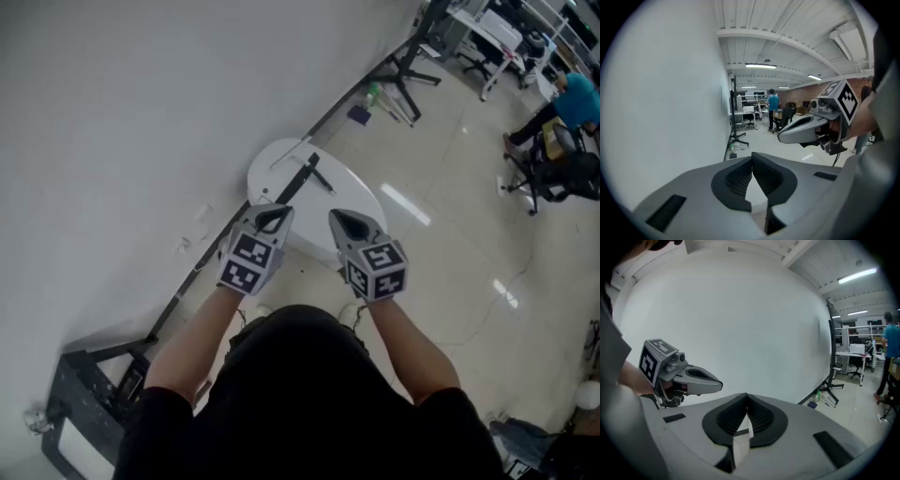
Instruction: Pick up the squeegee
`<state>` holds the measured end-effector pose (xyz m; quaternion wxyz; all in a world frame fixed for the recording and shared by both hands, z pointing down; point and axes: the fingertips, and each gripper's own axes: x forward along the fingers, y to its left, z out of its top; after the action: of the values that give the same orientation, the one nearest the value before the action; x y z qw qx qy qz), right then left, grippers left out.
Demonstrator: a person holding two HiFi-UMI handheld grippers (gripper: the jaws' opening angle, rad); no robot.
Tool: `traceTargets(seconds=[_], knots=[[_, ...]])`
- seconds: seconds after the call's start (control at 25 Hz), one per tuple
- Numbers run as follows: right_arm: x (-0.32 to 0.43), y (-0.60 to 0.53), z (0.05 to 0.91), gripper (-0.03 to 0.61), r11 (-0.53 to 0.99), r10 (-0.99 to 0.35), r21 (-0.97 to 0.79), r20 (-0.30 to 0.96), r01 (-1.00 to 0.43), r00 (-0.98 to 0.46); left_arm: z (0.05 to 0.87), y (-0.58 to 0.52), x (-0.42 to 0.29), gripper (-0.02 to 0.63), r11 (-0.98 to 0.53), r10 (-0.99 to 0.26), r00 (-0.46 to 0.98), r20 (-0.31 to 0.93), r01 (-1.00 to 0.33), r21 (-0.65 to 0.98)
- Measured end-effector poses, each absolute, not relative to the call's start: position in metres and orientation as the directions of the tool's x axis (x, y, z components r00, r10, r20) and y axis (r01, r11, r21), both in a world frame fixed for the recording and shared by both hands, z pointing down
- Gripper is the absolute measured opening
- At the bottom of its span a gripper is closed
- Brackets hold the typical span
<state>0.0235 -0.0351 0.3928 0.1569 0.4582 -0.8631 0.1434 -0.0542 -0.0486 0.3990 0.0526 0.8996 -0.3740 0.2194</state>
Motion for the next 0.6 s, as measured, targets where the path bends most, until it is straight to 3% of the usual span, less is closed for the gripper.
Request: traceTargets(seconds=[0.2, 0.6], knots=[[0.015, -0.054, 0.397, 0.011, 0.486, -0.774, -0.103, 0.409, -0.868, -0.483, 0.408, -0.062, -0.077, 0.003, -0.744, -0.616, 0.64, 0.459, -0.664, -0.073], [0.014, -0.101, 0.438, 0.103, 0.499, -0.717, -0.116, 0.502, -0.859, -0.484, 0.432, -0.094, -0.081, 0.003, -0.733, -0.599, 0.621, 0.505, -0.679, -0.033]])
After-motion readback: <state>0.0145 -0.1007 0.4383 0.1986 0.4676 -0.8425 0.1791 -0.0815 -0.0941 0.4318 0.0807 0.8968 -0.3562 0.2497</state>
